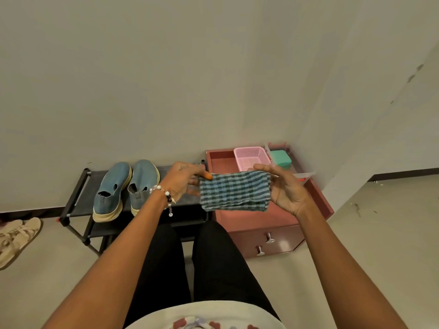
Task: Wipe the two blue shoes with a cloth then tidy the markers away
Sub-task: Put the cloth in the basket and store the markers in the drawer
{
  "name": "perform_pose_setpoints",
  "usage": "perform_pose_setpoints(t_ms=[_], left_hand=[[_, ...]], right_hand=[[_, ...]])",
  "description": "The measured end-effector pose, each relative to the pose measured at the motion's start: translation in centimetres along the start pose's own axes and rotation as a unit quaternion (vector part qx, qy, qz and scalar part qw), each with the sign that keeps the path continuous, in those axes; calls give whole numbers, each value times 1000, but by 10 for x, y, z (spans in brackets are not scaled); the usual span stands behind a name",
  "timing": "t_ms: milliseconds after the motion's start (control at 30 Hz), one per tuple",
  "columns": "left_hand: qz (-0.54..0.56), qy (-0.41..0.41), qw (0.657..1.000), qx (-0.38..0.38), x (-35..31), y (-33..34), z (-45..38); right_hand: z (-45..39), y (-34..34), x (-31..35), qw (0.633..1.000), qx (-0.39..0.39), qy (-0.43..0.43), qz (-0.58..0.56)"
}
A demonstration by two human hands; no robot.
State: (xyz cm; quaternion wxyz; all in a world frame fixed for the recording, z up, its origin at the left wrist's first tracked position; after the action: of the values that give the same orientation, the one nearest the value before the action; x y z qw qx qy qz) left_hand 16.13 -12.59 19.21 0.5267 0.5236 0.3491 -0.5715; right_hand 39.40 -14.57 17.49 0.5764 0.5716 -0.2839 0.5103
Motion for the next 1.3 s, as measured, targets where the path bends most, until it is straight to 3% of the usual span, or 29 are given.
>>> perform_pose_setpoints(t_ms=[100, 200, 267, 367, 433, 500, 567, 600, 633, 733, 800, 867, 1000, 1200, 1300], left_hand=[[-86, -79, 993, 22, 15, 5, -2], [-165, -189, 956, 155, 38, 22, 4], [-227, -148, 936, 223, 37, 32, 5], [-219, -31, 950, 220, 19, 49, 7], [-132, 3, 978, 163, 11, 48, 2], [-57, 10, 994, 89, 7, 41, -3], [4, -16, 999, 30, 12, 36, -6], [27, -26, 999, 13, 15, 35, -6], [45, -30, 999, 2, 17, 35, -6], [104, -46, 993, -13, 22, 40, -3], [125, -57, 991, -3, 24, 47, -1], [119, -62, 991, 7, 25, 50, -1], [111, -64, 992, -3, 24, 45, -1], [148, -70, 987, 7, 22, 53, -5], [115, -70, 991, 22, 19, 54, -4]], right_hand=[[-4, 13, 13, 980, -42, -36, 190], [-9, 42, 32, 970, 25, -59, 235], [-8, 66, 40, 962, 113, -44, 245], [-7, 91, 47, 935, 182, -31, 303], [-16, 82, 54, 932, 115, -33, 341], [-26, 51, 60, 929, -40, -55, 365], [-20, 11, 60, 912, -228, -78, 331], [-12, -4, 49, 914, -286, -60, 283], [-6, -10, 27, 927, -293, -12, 233], [8, 19, -42, 970, -152, 132, 136], [10, 39, -59, 989, -89, 116, 10], [7, 43, -59, 991, -85, 75, -64], [0, 35, -46, 991, -117, 23, -66], [-9, 45, -42, 981, -83, 26, -174], [-9, 49, -43, 984, -91, 56, -143]])
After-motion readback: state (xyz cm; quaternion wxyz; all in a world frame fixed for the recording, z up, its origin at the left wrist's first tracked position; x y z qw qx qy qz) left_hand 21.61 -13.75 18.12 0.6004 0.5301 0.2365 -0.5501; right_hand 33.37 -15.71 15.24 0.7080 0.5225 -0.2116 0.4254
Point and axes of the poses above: each hand's wrist, its own z-axis away from the middle knuckle, its own y-axis out of the palm, x = y × z, the point moved 9 cm from there along -z, towards the middle knuckle, and after that the axes turned 7 degrees about z, right-handed, at the moved point
